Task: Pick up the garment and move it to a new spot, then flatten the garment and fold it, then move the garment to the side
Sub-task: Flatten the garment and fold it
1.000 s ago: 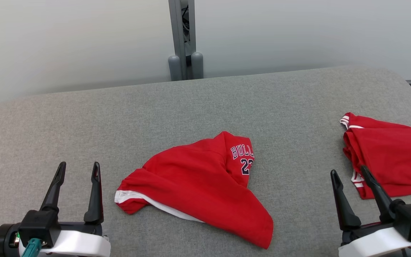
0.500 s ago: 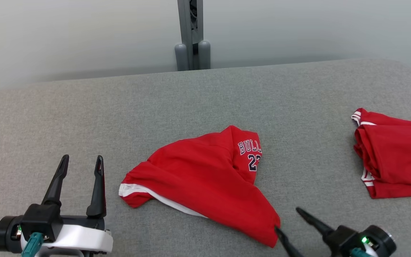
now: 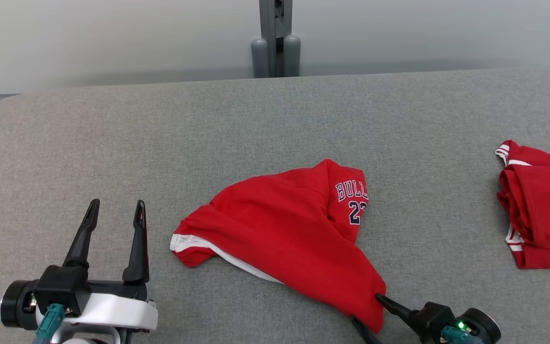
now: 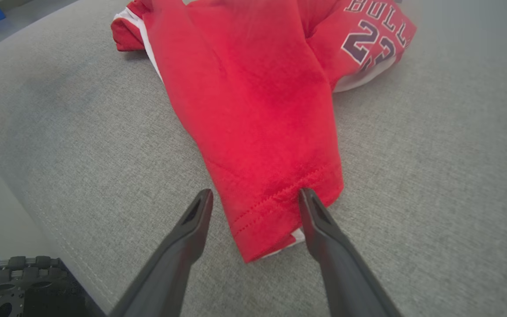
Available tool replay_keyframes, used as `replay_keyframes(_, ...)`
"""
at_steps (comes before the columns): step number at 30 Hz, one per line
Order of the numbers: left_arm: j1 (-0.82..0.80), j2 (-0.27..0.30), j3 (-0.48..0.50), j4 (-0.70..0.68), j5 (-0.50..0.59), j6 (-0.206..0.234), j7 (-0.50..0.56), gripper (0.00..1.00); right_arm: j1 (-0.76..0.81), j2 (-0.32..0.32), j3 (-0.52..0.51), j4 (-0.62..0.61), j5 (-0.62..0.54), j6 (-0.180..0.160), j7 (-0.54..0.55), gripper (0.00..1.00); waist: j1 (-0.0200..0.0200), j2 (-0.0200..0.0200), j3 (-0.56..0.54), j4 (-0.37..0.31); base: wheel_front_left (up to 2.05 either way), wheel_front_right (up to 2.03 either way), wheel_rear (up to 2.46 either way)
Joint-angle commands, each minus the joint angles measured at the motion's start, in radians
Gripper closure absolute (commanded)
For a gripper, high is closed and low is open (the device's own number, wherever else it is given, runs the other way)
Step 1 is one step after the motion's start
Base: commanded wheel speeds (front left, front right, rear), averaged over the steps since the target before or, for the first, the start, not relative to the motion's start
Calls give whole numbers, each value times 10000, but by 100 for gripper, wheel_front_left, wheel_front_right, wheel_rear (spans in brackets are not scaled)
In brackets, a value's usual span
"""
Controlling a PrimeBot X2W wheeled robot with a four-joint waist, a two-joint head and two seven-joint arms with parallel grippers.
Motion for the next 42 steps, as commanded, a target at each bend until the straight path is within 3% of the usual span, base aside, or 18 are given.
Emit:
replay_keyframes(1,-227,24,11,45,-27,-38,-51,0,-222,45,69,64,181,-3,-274,100,0,0,31,36,0,0,0)
replay_keyframes(12,-137,147,114,-3,-73,104,-100,0,-389,-149,-704,-1424,156,-3,-844,100,0,0,99,-266,0,0,0)
replay_keyframes(17,-236,170,108,-42,-67,123,-124,0,-262,-32,-1678,-2114,-100,-3,-848,100,0,0,91,-379,0,0,0)
replay_keyframes(24,-166,189,60,-115,-40,164,-123,0,-73,707,-3616,-2719,-549,-1,-1171,100,0,0,-56,-519,0,0,0)
replay_keyframes(25,-154,185,39,-121,-26,172,-113,0,-83,824,-3823,-2724,-592,-1,-1204,65,0,0,-90,-529,0,0,0)
replay_keyframes(26,-122,194,40,-145,-17,182,-94,0,-61,984,-4095,-2717,-591,-1,-1232,15,0,0,-132,-549,0,0,0)
replay_keyframes(27,-98,195,21,-169,-10,192,-79,0,-63,1083,-4305,-2715,-608,-1,-1275,0,0,0,-165,-556,0,0,0)
replay_keyframes(32,68,230,-67,-277,12,236,-1,0,112,1442,-5156,-2536,-802,-1,-1257,0,0,0,-448,-513,0,0,0)
replay_keyframes(42,578,323,-169,-319,-85,321,168,0,824,1728,-5454,-1974,-720,-1,-932,0,0,0,-1018,-375,0,0,0)
